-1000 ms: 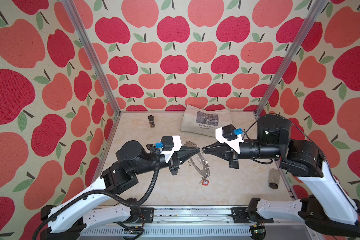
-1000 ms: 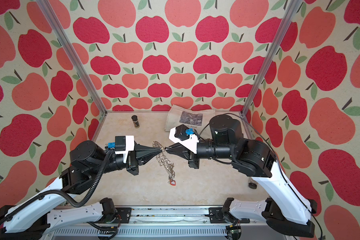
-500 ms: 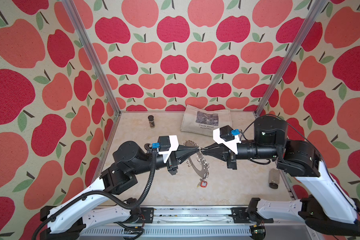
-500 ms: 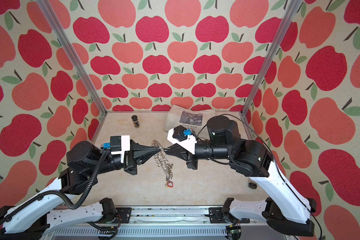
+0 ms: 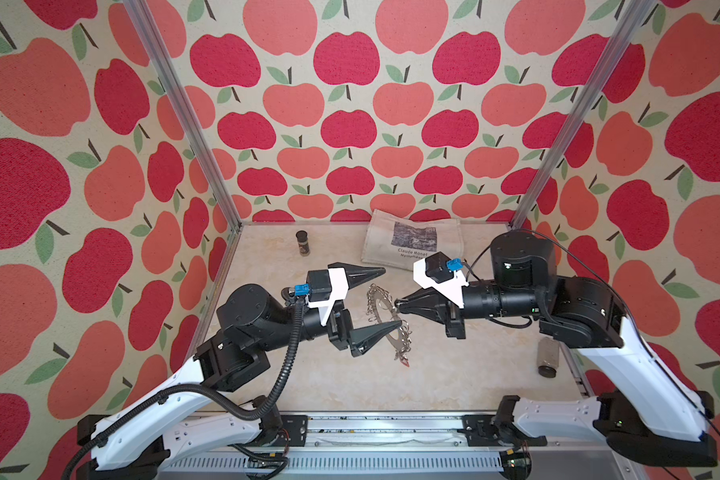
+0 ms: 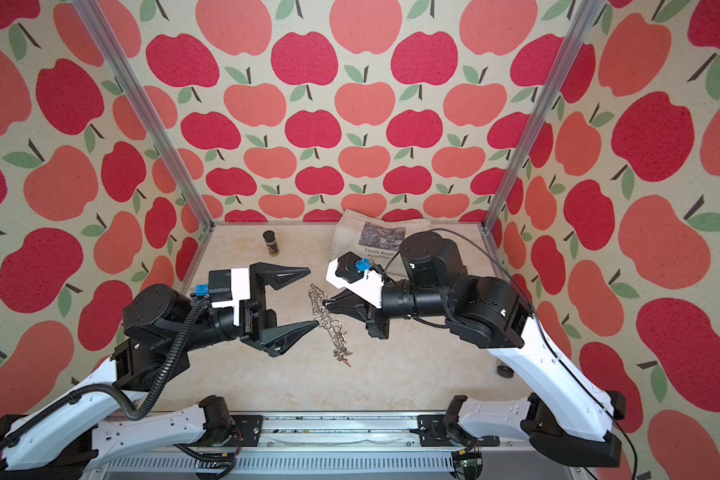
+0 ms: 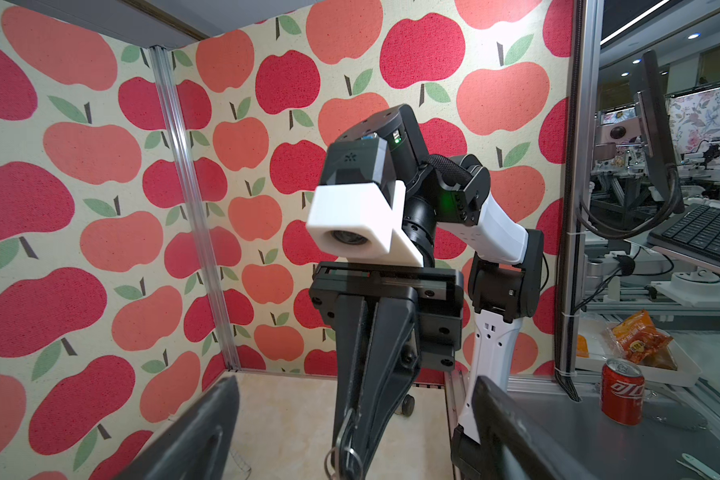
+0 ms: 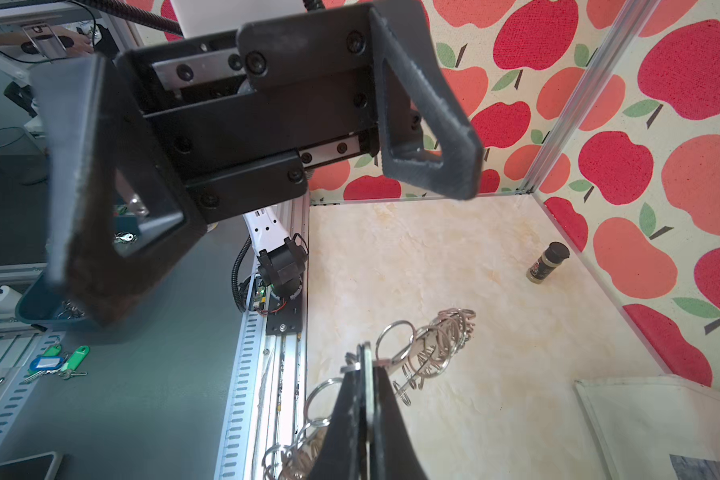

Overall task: Put the keys on the keyring
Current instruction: 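Open the left gripper and lower the plate onto the table with the right gripper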

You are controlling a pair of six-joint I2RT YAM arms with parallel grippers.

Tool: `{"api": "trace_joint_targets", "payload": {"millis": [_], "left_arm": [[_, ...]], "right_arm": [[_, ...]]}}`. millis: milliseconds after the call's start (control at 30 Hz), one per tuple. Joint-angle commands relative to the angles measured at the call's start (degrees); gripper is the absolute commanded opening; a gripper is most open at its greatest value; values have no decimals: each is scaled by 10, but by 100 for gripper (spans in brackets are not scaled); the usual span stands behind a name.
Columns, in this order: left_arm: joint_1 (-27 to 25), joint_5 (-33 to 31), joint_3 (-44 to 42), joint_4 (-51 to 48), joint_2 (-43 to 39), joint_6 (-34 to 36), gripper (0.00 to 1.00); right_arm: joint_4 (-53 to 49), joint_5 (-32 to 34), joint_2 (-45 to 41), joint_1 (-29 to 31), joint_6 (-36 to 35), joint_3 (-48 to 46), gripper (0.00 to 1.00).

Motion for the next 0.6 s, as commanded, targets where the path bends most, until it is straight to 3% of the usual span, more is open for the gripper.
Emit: {"api": "trace_joint_targets", "payload": {"millis": [0, 133, 267, 433, 567], "left_arm": [[1, -19, -4, -9, -11, -2, 90], [0, -48, -3, -37, -17, 1, 90], [0, -102, -4, -88, -26, -1, 90], [0, -203, -30, -143, -58, -31, 90], [0, -294, -47, -210, -83, -67, 90]], "right_arm": [[-12, 10, 5, 4, -18, 35, 0], [-55, 45, 22, 4, -46, 66, 0], [-140, 135, 58, 4, -84, 114, 0], [-181, 217, 89, 4, -95, 103, 0], [-190, 247, 111, 4, -92, 69, 0]]}}
